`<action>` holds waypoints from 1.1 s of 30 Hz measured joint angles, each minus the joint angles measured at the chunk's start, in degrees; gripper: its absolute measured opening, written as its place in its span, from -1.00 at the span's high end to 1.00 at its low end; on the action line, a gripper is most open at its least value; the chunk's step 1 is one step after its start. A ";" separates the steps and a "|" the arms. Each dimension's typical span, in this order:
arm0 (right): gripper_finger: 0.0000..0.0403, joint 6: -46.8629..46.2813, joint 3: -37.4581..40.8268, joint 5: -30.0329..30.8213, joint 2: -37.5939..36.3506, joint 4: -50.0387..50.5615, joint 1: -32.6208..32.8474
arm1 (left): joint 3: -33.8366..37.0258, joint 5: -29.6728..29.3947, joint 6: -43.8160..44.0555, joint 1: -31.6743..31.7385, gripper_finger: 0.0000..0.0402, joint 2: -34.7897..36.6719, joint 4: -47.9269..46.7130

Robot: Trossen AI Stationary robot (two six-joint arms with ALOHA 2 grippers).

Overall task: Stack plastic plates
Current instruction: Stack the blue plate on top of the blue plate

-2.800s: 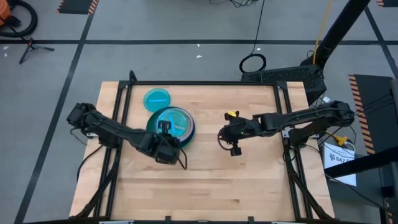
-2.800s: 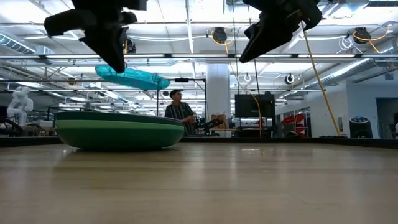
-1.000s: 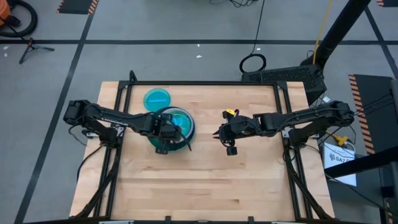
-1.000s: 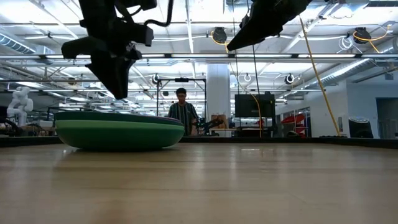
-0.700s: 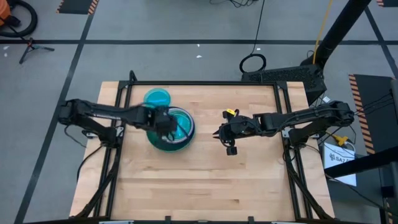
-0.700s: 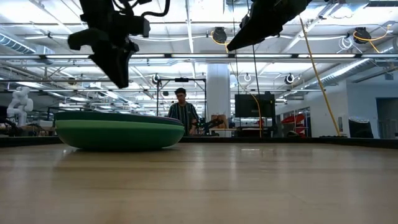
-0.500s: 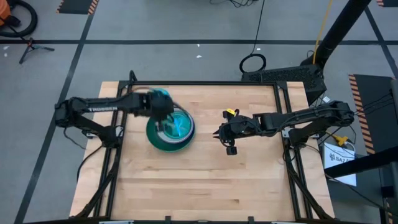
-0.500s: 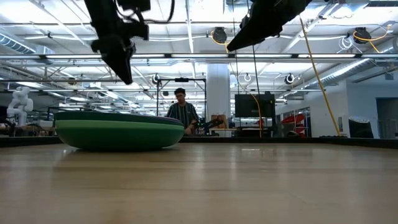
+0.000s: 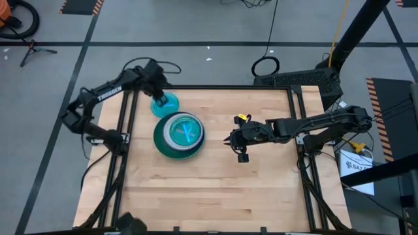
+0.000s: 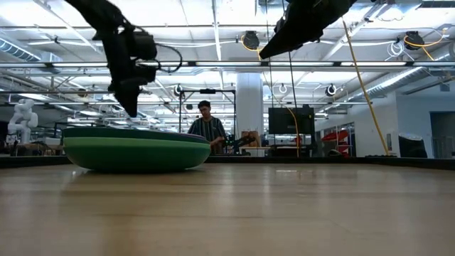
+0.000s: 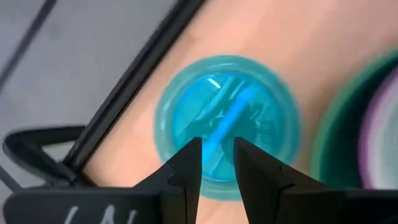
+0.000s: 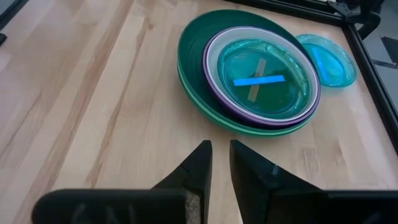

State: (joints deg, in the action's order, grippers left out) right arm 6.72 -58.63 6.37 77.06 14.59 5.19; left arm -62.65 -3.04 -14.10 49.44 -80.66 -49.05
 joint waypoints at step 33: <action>0.75 -0.76 0.00 -0.17 0.00 -0.20 -1.49 | 0.02 4.31 0.66 11.73 0.02 -17.51 9.29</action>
State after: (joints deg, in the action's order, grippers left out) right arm 5.96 -58.63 6.20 77.06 14.39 3.70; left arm -62.63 1.27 -13.44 61.17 -98.17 -39.75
